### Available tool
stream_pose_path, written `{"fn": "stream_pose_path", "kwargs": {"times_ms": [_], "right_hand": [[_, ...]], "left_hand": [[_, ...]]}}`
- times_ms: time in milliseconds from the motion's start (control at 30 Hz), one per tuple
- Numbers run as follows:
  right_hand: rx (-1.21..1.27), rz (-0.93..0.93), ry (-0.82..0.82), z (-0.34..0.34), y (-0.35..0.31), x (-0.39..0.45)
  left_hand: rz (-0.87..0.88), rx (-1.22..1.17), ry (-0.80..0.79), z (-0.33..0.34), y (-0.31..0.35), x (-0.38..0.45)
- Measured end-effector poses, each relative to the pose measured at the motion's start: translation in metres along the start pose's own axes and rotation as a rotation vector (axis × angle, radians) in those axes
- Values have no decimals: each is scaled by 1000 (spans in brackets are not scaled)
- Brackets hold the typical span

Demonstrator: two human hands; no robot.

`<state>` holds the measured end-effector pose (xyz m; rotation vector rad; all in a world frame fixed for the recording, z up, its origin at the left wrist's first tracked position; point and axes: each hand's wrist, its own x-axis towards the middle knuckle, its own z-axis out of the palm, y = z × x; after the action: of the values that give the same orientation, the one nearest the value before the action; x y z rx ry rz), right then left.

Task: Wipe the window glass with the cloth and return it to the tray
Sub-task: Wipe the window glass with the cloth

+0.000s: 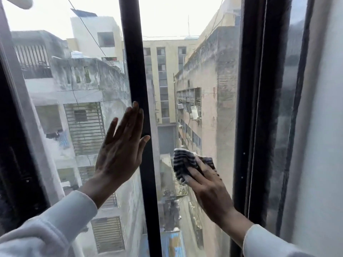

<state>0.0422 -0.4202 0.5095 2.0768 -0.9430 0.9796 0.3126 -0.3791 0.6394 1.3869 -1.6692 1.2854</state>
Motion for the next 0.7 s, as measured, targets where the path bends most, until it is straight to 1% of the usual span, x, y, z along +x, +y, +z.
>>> {"fn": "stream_pose_path", "kwargs": {"times_ms": [100,133,167,200,267,333,367,400,433,500,533,567,600,633,700], "right_hand": [[-23,-185,32,-1,5,41],[-38,-212,72,-7,11,66],[-41,-193,123,-14,19,94],[-36,-132,174,-23,30,120],[2,60,287,-40,55,151],[63,262,359,-42,64,135],[94,330,357,-34,58,111],[119,339,313,-25,44,84],[123,273,247,-16,28,60],[77,20,121,-8,15,46],[49,-115,105,-13,23,63],[11,-181,124,-20,34,87],[-6,-159,165,-30,46,111],[3,-63,228,-40,59,131],[84,234,352,-55,77,142]], "left_hand": [[5,52,12,0,1,0],[6,71,18,0,1,1],[7,86,22,1,1,0],[11,100,31,2,1,0],[20,126,41,2,-1,0],[14,141,34,0,-2,-1],[1,136,32,-1,-1,-1],[-13,126,27,-2,1,-1],[-24,115,12,-3,4,0],[-36,102,-18,-5,10,0],[-40,99,-19,-5,11,0],[-43,99,-15,-5,11,-1],[-45,102,-7,-4,10,-1],[-44,105,1,-3,9,-2],[-39,105,17,0,6,-3]]}}
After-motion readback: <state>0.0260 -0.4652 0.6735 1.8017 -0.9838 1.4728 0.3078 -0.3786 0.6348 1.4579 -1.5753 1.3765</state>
